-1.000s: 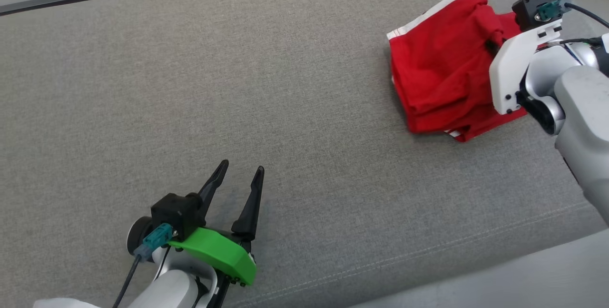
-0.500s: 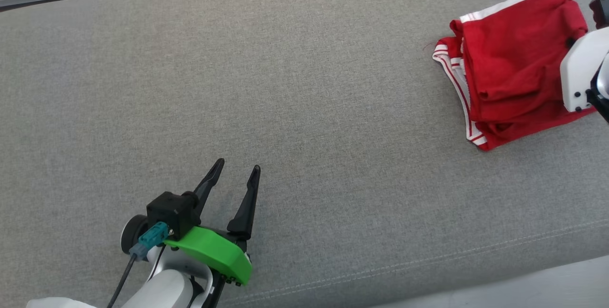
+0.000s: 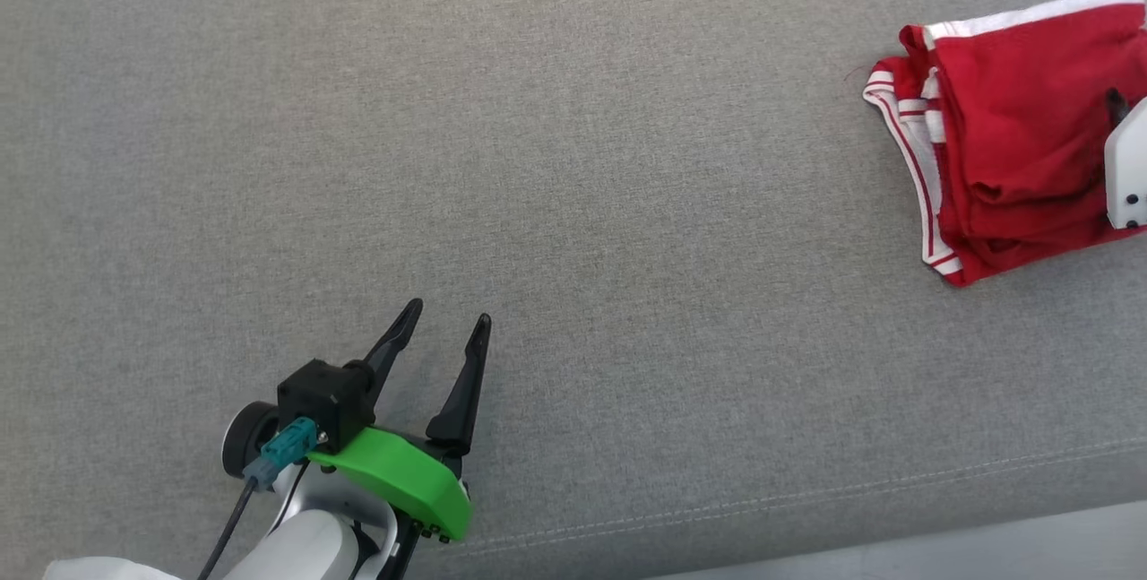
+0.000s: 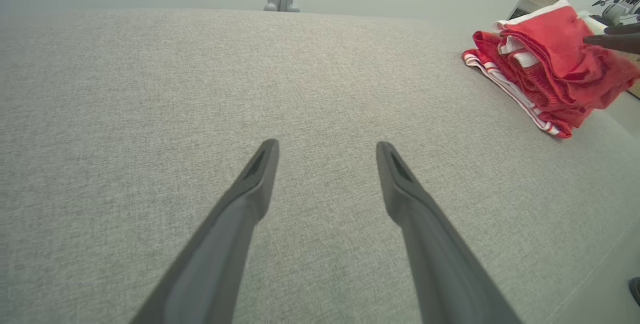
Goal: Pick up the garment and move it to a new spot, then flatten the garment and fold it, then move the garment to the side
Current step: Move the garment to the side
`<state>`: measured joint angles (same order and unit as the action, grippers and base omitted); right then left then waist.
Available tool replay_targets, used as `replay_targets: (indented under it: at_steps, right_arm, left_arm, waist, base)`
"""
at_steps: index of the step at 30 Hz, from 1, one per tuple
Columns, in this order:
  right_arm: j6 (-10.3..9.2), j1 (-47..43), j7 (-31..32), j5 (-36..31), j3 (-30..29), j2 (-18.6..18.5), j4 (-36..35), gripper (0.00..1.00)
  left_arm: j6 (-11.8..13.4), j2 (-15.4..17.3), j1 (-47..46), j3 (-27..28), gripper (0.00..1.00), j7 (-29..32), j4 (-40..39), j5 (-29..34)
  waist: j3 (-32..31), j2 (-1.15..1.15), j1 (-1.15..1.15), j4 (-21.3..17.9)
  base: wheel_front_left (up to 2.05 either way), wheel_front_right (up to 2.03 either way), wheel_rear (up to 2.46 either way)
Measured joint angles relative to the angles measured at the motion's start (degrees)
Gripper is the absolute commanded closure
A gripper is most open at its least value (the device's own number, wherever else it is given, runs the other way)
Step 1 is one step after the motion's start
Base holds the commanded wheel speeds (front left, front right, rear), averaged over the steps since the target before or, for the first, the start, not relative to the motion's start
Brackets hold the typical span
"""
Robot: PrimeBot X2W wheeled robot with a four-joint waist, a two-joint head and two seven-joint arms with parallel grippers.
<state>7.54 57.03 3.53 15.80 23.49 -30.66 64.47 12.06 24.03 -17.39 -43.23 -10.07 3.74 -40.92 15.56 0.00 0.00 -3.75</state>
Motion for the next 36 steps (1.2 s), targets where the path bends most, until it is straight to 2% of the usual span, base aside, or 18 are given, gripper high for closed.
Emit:
replay_targets:
  at_steps: [5, 11, 14, 19, 21, 27, 36]
  right_arm:
    - [0.0, 1.8, -4.7, -5.0, -2.1, 0.5, 3.0, 0.0]
    - [0.0, 2.1, -11.0, -8.4, -5.1, 3.3, 4.8, 0.0]
    - [-0.01, 1.9, -15.1, -9.6, -5.2, 4.4, 4.1, 0.0]
    - [0.0, -1.3, -18.0, -8.4, -7.2, 6.5, 1.4, 0.0]
    - [0.0, -3.0, -18.3, -8.4, -8.0, 6.7, -0.8, 0.0]
    - [-0.01, -10.5, -18.6, -8.4, -13.6, 8.5, -12.9, 0.0]
    - [-0.01, -22.3, -18.6, -9.1, -19.6, 13.5, -23.0, 0.0]
  left_arm:
    - [0.1, 0.1, 0.0, 0.0, 0.0, 0.0, -0.1, 0.0]
    - [0.6, 0.1, 0.0, 0.0, 0.0, -0.6, 0.0, 0.0]
    - [0.9, -0.3, 0.1, 0.1, 0.0, -1.2, 0.2, 0.0]
    - [1.6, -0.9, 0.3, 1.0, 0.0, -2.9, 0.5, 0.4]
    - [1.6, -1.0, 0.7, 1.4, 0.0, -3.3, 0.5, 0.4]
    - [2.6, -0.8, 2.4, 3.9, 0.0, -4.1, 0.6, 0.1]
    - [5.1, -0.8, 4.2, 8.1, 0.0, -4.6, 2.3, -0.9]
  waist:
    - [0.4, 0.0, 0.0, 1.1]
    - [-1.1, 0.0, 0.0, 1.5]
    - [-2.2, 0.0, 0.0, 1.5]
    - [-4.5, 0.0, 0.0, 1.9]
    - [-5.5, 0.0, 0.0, 2.1]
    - [-8.3, 0.0, 0.0, 2.8]
    - [-12.6, 0.0, 0.0, 4.4]
  base:
    - [0.0, 0.0, 0.0]
    - [0.0, 0.0, 0.0]
    - [0.0, 0.0, 0.0]
    - [0.0, 0.0, 0.0]
    - [0.0, 0.0, 0.0]
    - [0.0, 0.0, 0.0]
    - [0.0, 0.0, 0.0]
